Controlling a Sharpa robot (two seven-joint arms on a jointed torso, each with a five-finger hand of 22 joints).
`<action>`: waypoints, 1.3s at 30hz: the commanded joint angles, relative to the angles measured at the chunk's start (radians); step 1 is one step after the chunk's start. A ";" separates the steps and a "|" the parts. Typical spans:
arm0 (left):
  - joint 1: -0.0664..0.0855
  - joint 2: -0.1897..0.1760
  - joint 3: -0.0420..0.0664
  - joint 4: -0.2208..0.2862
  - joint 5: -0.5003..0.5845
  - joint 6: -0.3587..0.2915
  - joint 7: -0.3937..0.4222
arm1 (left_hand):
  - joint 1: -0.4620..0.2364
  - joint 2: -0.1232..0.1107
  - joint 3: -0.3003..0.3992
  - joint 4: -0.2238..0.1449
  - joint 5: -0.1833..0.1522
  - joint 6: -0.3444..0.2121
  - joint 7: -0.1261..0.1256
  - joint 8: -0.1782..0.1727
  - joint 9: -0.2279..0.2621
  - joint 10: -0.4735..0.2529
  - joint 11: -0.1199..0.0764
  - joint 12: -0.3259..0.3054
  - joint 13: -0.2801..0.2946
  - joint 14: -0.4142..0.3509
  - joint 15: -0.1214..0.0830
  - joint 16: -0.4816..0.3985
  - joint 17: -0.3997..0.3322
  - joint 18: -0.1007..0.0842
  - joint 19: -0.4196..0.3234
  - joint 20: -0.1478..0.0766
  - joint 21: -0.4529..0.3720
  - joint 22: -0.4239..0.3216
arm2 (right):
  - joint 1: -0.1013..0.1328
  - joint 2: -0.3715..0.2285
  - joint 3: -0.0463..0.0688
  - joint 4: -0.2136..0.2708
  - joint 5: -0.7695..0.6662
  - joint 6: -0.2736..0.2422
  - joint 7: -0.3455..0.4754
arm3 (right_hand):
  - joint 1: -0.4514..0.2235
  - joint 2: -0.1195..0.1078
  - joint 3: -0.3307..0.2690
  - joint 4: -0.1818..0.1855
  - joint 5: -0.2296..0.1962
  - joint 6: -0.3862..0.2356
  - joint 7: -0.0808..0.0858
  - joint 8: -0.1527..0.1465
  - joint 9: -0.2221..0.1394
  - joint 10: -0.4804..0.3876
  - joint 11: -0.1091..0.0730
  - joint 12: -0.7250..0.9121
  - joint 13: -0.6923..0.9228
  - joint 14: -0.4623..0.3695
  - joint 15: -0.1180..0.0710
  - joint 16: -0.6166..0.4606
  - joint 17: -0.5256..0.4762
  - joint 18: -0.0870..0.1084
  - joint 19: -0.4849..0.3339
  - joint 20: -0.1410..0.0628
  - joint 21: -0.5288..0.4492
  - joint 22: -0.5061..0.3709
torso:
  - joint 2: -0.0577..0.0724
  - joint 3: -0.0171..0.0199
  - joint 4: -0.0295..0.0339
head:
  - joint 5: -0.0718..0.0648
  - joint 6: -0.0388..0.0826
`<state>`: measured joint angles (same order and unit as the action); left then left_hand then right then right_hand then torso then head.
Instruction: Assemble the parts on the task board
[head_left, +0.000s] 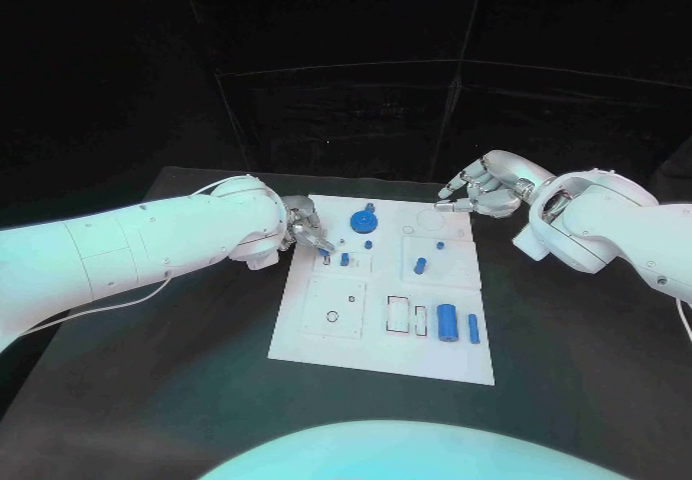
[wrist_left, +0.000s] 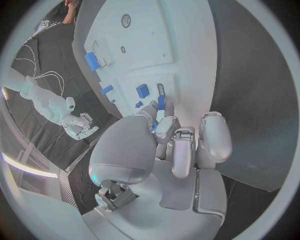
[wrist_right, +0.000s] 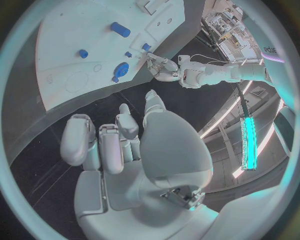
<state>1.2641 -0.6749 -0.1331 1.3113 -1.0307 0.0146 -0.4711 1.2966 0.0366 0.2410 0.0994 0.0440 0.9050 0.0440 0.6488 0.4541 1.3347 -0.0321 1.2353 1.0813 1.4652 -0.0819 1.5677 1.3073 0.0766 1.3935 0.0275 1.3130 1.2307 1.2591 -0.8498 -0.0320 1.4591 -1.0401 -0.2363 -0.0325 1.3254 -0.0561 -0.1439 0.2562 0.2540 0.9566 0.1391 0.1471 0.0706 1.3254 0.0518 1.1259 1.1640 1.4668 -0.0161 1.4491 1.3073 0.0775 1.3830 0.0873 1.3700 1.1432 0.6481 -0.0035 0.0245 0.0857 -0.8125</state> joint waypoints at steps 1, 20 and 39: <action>-0.001 -0.001 0.000 0.007 -0.036 -0.007 0.005 | -0.008 0.003 0.081 -0.075 0.003 0.012 -0.006 0.006 0.002 0.010 0.000 0.003 0.001 0.106 -0.004 0.003 0.263 0.004 0.006 -0.002 0.003 0.002 | 0.002 0.001 0.000 0.000 0.003 0.007 0.011 | 0.010 0.003 -0.003 0.004 0.005 -0.006 0.001 0.006 -0.001 -0.002 0.002 0.003 0.001 0.060 -0.006 -0.005 0.055 0.006 0.000 -0.004 -0.006 0.000 | 0.001 0.0005 0.0006 | 0.000 0.000; -0.007 0.000 0.000 0.018 -0.042 0.047 -0.017 | -0.022 -0.008 0.090 -0.075 0.003 0.017 -0.008 0.015 0.006 0.011 -0.002 0.002 0.000 0.106 -0.005 0.003 0.263 0.004 0.006 -0.003 0.002 0.002 | 0.002 0.002 0.000 -0.001 0.003 0.009 0.012 | 0.010 0.004 -0.003 0.004 0.006 -0.006 0.001 0.006 -0.001 -0.002 0.002 0.004 0.001 0.060 -0.006 -0.005 0.056 0.006 0.000 -0.004 -0.006 0.000 | 0.001 0.0002 0.0007 | 0.002 -0.004; -0.008 0.005 -0.001 0.017 -0.042 0.078 -0.026 | -0.024 -0.011 0.092 -0.075 0.003 0.017 -0.009 0.017 0.007 0.012 -0.002 0.003 0.001 0.106 -0.005 0.003 0.263 0.004 0.006 -0.003 0.002 0.002 | 0.001 0.006 0.000 -0.003 0.003 0.012 0.014 | 0.011 0.005 -0.004 0.005 0.006 -0.006 0.001 0.007 -0.001 -0.002 0.002 0.004 0.001 0.060 -0.006 -0.005 0.056 0.006 0.000 -0.004 -0.006 0.001 | 0.001 0.0014 0.0001 | 0.003 -0.006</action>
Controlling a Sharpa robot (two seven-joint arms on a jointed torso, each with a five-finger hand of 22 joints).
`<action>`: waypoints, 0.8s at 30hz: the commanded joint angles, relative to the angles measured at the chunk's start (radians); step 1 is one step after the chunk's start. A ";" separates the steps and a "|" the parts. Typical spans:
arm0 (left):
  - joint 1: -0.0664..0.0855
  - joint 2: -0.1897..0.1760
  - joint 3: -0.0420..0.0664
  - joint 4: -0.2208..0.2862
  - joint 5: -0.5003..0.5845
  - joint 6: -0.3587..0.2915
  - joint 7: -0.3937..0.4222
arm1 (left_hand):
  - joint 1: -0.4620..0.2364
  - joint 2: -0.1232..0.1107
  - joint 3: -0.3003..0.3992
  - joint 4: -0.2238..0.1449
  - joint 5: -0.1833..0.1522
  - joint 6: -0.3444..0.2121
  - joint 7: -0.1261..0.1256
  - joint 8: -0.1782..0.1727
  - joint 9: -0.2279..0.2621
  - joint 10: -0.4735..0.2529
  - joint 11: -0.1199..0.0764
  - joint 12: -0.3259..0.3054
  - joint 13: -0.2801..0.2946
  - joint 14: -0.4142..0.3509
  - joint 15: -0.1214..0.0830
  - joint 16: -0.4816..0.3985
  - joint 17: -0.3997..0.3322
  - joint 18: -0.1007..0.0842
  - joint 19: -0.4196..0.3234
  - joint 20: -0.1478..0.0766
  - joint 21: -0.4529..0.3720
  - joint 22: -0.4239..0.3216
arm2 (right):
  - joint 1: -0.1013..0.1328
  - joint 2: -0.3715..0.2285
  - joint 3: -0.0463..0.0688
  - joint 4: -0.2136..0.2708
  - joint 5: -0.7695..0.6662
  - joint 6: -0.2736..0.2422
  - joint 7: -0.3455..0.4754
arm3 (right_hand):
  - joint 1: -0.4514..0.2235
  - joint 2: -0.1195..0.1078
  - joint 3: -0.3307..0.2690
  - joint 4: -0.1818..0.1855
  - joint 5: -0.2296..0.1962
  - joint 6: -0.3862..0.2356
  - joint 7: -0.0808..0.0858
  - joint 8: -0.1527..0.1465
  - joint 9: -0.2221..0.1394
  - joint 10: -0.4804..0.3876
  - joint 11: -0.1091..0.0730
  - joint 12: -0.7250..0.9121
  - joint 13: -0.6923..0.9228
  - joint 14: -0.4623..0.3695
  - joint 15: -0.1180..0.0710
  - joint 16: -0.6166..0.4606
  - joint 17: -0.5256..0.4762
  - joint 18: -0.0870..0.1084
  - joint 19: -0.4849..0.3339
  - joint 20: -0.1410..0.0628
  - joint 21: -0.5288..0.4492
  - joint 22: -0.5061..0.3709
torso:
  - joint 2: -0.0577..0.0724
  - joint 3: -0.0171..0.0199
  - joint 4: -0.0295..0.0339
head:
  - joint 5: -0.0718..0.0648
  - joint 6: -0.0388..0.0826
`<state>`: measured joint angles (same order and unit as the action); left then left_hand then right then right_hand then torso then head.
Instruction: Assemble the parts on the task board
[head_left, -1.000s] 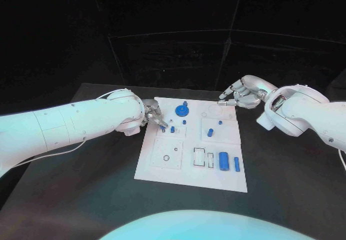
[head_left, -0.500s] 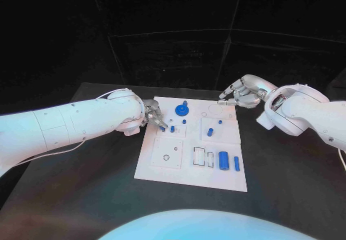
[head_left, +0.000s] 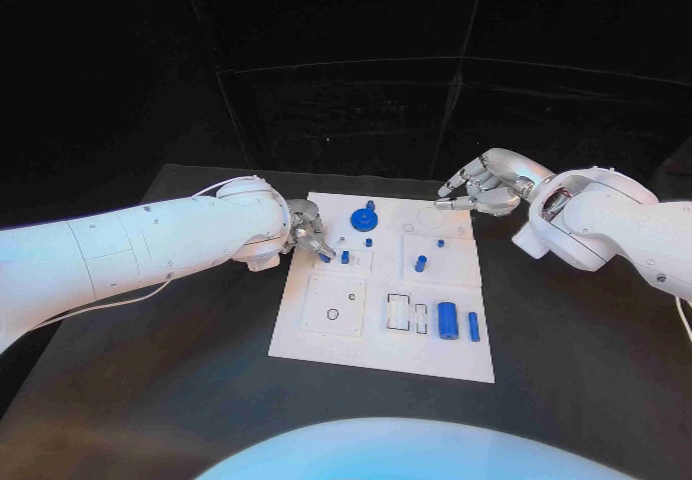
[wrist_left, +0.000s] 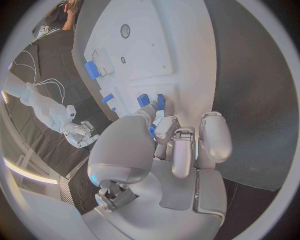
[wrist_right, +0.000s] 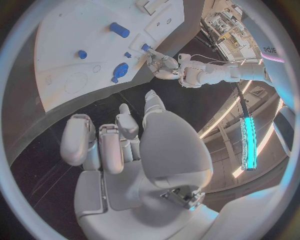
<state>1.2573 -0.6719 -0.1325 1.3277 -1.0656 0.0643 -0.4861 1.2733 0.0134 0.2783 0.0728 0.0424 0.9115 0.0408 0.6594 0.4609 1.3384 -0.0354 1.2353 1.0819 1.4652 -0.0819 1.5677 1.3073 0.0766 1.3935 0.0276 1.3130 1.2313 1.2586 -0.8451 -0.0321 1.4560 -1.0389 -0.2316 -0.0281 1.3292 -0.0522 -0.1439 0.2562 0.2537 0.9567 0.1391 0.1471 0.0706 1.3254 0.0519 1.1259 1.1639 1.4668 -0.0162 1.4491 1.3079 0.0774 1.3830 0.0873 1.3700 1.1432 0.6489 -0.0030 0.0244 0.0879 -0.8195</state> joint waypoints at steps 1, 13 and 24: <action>-0.001 0.002 -0.001 0.001 -0.007 0.029 -0.011 | -0.001 0.012 0.054 -0.049 0.005 0.011 -0.006 0.007 0.000 0.008 0.001 0.003 0.000 0.106 -0.005 0.003 0.263 0.004 0.006 -0.003 0.002 0.001 | 0.002 0.001 0.000 0.000 0.002 0.007 0.009 | 0.007 0.001 -0.004 0.005 0.006 -0.006 0.001 0.007 -0.001 -0.002 0.002 0.004 0.001 0.060 -0.006 -0.005 0.055 0.006 0.000 -0.004 -0.006 0.001 | 0.000 0.0007 0.0001 | 0.000 0.000; -0.001 0.012 -0.001 -0.007 -0.007 0.033 -0.011 | -0.014 0.003 0.054 -0.045 0.005 0.013 -0.006 0.012 0.003 0.009 0.001 0.004 0.001 0.106 -0.005 0.003 0.263 0.004 0.006 -0.004 0.001 0.001 | 0.002 0.002 0.000 0.000 0.002 0.007 0.010 | 0.007 0.001 -0.004 0.005 0.006 -0.006 0.001 0.007 -0.001 -0.002 0.002 0.004 0.001 0.060 -0.006 -0.005 0.055 0.006 0.000 -0.004 -0.006 0.001 | 0.000 0.0003 -0.0004 | -0.002 -0.003; -0.001 0.025 -0.002 -0.023 -0.007 0.030 -0.010 | -0.110 -0.054 0.031 -0.001 0.006 0.027 -0.012 0.030 0.007 0.016 -0.003 0.012 0.010 0.106 -0.008 0.003 0.263 0.002 0.011 -0.005 0.005 0.009 | 0.002 0.002 0.000 0.000 0.002 0.006 0.010 | 0.008 0.002 -0.005 0.005 0.006 -0.006 0.001 0.007 -0.001 -0.001 0.002 0.004 0.002 0.060 -0.006 -0.004 0.056 0.006 0.000 -0.004 -0.006 0.001 | 0.000 -0.0001 0.0000 | -0.002 -0.007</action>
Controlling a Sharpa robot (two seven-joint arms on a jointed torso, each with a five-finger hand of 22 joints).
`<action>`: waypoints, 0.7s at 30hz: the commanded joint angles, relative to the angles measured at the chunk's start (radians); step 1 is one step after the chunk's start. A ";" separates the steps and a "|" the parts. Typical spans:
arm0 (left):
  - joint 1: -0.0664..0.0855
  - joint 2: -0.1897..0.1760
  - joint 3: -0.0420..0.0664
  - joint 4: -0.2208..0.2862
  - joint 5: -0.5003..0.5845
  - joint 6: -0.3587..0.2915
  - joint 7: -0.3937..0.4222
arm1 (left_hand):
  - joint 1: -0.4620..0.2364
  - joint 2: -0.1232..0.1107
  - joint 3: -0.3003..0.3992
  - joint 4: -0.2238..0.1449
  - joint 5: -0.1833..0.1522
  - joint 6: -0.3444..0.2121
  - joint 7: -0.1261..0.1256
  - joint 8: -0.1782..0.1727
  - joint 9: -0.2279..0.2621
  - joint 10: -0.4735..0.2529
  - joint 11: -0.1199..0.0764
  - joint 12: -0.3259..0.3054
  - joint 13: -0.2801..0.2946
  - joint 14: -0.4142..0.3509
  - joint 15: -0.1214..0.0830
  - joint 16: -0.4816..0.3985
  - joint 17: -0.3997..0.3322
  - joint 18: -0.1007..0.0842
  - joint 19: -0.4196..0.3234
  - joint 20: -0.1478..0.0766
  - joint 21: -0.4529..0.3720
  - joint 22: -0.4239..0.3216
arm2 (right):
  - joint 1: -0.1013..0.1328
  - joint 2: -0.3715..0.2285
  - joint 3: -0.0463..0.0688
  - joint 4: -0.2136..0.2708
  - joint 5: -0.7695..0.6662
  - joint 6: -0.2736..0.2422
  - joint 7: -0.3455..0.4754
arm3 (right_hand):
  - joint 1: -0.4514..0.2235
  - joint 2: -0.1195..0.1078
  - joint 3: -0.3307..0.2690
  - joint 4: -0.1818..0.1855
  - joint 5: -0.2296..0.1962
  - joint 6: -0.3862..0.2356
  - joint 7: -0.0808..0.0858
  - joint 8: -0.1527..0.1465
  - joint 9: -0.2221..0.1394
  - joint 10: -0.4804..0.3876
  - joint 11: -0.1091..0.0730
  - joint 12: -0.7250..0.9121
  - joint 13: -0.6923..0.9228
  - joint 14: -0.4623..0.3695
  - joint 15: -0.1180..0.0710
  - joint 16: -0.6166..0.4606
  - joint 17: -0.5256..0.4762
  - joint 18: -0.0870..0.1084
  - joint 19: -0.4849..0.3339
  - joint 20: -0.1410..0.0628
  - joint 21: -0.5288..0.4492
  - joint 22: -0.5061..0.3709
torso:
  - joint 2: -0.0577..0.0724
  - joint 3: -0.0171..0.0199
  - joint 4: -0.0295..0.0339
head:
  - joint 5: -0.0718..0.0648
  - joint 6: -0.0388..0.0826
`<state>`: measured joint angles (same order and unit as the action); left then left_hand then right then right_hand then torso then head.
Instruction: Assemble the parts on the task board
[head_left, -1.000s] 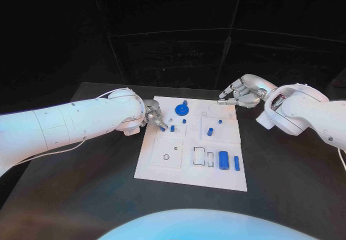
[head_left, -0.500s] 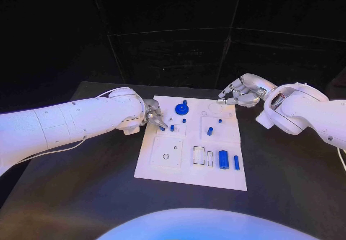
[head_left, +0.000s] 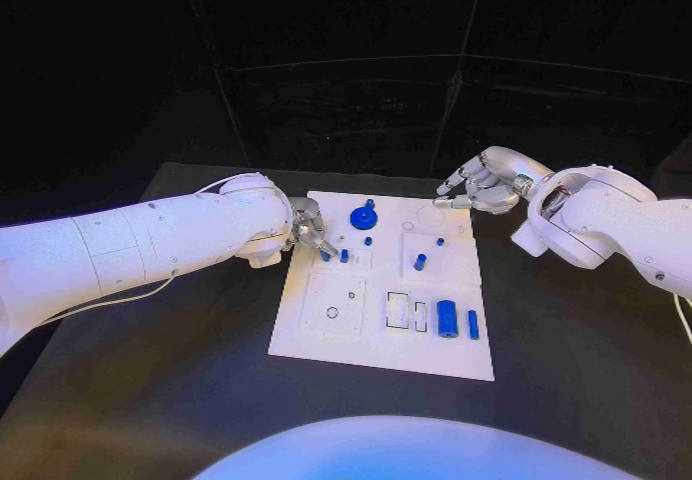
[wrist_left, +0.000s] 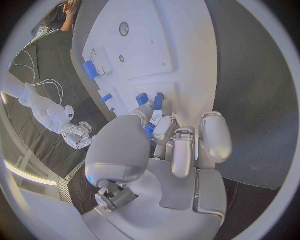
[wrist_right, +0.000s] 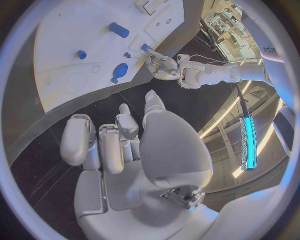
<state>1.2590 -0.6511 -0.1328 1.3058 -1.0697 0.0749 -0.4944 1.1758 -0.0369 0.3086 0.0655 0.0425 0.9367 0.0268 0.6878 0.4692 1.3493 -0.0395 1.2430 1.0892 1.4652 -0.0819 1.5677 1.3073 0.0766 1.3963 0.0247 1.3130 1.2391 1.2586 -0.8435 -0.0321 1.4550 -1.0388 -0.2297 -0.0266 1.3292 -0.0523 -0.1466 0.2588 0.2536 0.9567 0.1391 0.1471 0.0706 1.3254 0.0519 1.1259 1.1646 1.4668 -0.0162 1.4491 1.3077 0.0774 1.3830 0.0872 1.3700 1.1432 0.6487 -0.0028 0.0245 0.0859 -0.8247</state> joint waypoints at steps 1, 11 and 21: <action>-0.003 0.005 -0.002 -0.002 -0.003 0.019 -0.002 | -0.020 -0.007 0.000 0.010 0.006 0.004 0.002 0.005 0.000 0.006 0.001 0.006 0.004 0.106 -0.009 0.003 0.263 0.002 0.009 -0.003 0.006 0.003 | 0.002 0.001 0.000 0.001 0.002 0.004 0.008 | 0.008 0.002 -0.002 0.002 0.006 -0.006 0.001 0.007 -0.001 -0.001 0.002 0.004 0.001 0.060 -0.006 -0.004 0.056 0.006 0.000 -0.004 -0.006 0.001 | 0.000 -0.0003 -0.0002 | -0.001 -0.002; -0.003 0.009 -0.002 -0.009 -0.003 0.021 -0.006 | -0.050 -0.017 -0.001 0.028 0.006 0.014 -0.004 0.025 0.008 0.014 -0.004 0.016 0.016 0.106 -0.012 0.003 0.263 0.001 0.011 -0.006 0.008 0.007 | 0.002 0.000 0.000 -0.002 0.002 0.004 0.006 | 0.008 0.002 -0.003 0.002 0.006 -0.006 0.001 0.007 -0.001 -0.002 0.002 0.004 0.001 0.060 -0.006 -0.005 0.055 0.006 0.000 -0.004 -0.006 0.001 | 0.000 -0.0004 0.0004 | -0.002 -0.004; -0.003 0.008 -0.002 -0.015 -0.008 0.028 -0.009 | -0.055 -0.017 0.001 0.031 0.006 0.017 -0.007 0.032 0.011 0.017 -0.006 0.021 0.021 0.106 -0.014 0.003 0.263 0.001 0.012 -0.007 0.010 0.009 | 0.002 -0.003 0.000 -0.001 0.002 0.004 0.004 | 0.008 0.003 -0.003 0.003 0.006 -0.006 0.001 0.007 -0.001 -0.002 0.002 0.003 0.000 0.060 -0.006 -0.006 0.054 0.006 0.000 -0.004 -0.006 0.000 | -0.001 -0.0004 0.0006 | -0.002 -0.005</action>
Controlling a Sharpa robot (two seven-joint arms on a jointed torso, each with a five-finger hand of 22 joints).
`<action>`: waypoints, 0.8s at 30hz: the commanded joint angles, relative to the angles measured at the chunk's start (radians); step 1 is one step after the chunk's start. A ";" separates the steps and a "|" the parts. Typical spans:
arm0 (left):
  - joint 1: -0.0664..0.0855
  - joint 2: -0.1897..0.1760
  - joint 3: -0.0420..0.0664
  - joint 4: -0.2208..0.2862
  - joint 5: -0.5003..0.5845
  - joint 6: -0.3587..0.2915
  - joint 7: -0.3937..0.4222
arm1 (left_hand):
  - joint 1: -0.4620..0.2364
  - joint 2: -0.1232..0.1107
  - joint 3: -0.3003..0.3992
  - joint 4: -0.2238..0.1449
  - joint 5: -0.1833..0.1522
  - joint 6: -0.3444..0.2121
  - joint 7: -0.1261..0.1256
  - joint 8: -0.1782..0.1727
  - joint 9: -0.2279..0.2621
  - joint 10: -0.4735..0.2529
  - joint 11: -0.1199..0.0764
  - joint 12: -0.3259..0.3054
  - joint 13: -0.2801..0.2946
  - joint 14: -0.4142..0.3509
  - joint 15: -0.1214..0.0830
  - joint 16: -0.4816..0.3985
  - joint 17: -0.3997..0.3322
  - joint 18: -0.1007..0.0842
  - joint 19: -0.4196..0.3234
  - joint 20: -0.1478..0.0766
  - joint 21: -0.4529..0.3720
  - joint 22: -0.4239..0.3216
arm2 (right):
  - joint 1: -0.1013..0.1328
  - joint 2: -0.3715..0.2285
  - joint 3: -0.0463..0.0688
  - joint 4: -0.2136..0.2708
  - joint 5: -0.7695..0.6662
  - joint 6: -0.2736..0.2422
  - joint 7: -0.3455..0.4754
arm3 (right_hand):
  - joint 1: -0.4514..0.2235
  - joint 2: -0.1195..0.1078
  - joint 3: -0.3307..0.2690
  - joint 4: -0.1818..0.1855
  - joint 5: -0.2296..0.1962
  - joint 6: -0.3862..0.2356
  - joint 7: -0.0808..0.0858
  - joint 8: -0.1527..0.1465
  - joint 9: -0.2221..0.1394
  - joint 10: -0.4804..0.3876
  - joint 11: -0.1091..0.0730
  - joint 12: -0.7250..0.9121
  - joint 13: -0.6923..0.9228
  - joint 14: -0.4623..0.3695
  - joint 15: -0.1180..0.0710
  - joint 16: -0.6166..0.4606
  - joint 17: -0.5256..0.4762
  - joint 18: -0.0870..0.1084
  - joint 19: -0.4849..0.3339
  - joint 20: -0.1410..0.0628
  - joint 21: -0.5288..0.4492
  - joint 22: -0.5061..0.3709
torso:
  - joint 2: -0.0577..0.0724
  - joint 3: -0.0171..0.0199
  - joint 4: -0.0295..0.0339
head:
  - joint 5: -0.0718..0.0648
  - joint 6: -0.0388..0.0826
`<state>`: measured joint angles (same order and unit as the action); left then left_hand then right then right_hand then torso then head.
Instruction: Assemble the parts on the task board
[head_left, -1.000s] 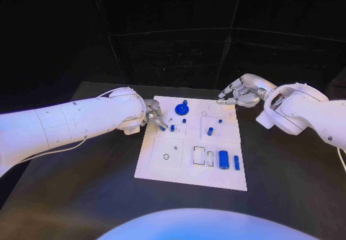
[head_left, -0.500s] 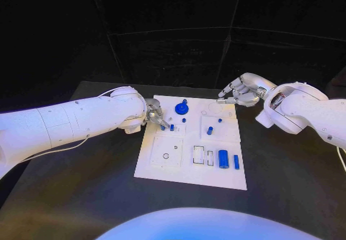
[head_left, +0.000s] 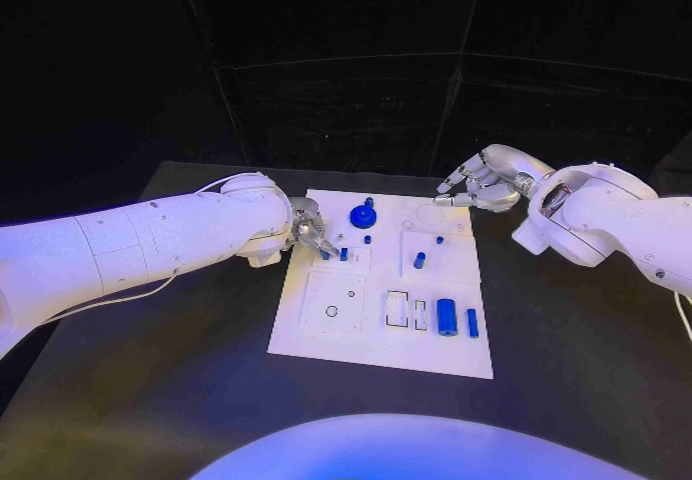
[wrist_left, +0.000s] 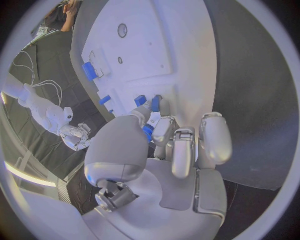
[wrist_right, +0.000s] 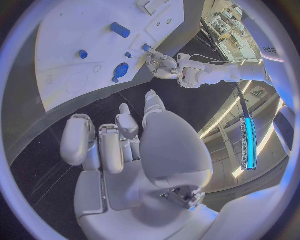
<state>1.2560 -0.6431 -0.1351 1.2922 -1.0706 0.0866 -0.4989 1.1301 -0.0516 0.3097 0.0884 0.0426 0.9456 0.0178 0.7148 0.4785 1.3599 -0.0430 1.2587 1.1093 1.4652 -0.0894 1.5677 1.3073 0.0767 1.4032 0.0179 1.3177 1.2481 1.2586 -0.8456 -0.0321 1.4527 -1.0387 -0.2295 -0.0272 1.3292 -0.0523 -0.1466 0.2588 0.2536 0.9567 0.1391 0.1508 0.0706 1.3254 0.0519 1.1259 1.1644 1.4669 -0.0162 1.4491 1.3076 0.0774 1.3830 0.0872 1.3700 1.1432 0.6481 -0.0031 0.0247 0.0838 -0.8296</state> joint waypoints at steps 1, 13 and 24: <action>0.000 -0.001 0.000 -0.003 -0.007 0.016 -0.005 | -0.009 -0.002 0.000 0.008 0.006 0.008 0.002 0.005 0.001 0.006 -0.002 0.005 0.001 0.106 -0.006 0.003 0.263 0.001 0.005 0.000 0.005 0.000 | 0.002 -0.001 0.000 0.001 0.002 0.004 0.005 | 0.008 0.003 -0.003 0.003 0.006 -0.006 0.001 0.003 -0.001 -0.002 0.002 0.003 0.000 0.060 -0.006 -0.006 0.054 0.006 0.000 -0.004 -0.006 0.000 | 0.000 -0.0001 0.0006 | 0.000 0.000; 0.000 -0.002 0.000 -0.003 -0.008 0.013 -0.006 | -0.015 -0.004 0.001 0.010 0.006 0.010 0.000 0.013 0.005 0.011 -0.004 0.011 0.008 0.106 -0.008 0.003 0.263 0.000 0.008 -0.001 0.009 0.006 | 0.002 0.002 0.000 -0.001 0.002 0.004 0.006 | 0.008 0.003 -0.003 0.003 0.006 -0.006 0.001 0.003 -0.001 -0.002 0.002 0.003 0.000 0.060 -0.006 -0.006 0.054 0.006 0.000 -0.004 -0.006 0.000 | 0.000 -0.0003 0.0002 | 0.001 0.000; 0.000 -0.001 0.000 -0.003 -0.008 0.007 -0.006 | -0.044 -0.017 -0.010 0.026 0.006 0.010 -0.001 0.029 0.012 0.017 -0.006 0.017 0.015 0.106 -0.010 0.003 0.263 -0.002 0.012 -0.004 0.013 0.012 | 0.002 0.003 0.000 -0.002 0.002 0.003 0.006 | 0.008 0.003 -0.003 0.003 0.006 -0.006 0.001 0.003 -0.001 -0.002 0.002 0.003 0.000 0.060 -0.006 -0.006 0.054 0.006 0.000 -0.004 -0.006 0.000 | 0.000 0.0004 -0.0002 | 0.000 0.000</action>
<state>1.2552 -0.6451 -0.1356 1.2885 -1.0726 0.0917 -0.5024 1.0936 -0.0692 0.2998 0.1092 0.0426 0.9492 0.0143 0.7402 0.4896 1.3691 -0.0481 1.2740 1.1229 1.4687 -0.0928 1.5677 1.3073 0.0767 1.4066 0.0146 1.3264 1.2597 1.2586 -0.8438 -0.0321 1.4498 -1.0387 -0.2294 -0.0273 1.3292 -0.0523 -0.1465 0.2588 0.2536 0.9567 0.1391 0.1507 0.0706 1.3254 0.0519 1.1259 1.1642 1.4668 -0.0161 1.4491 1.3074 0.0773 1.3830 0.0872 1.3700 1.1431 0.6481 -0.0034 0.0251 0.0840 -0.8297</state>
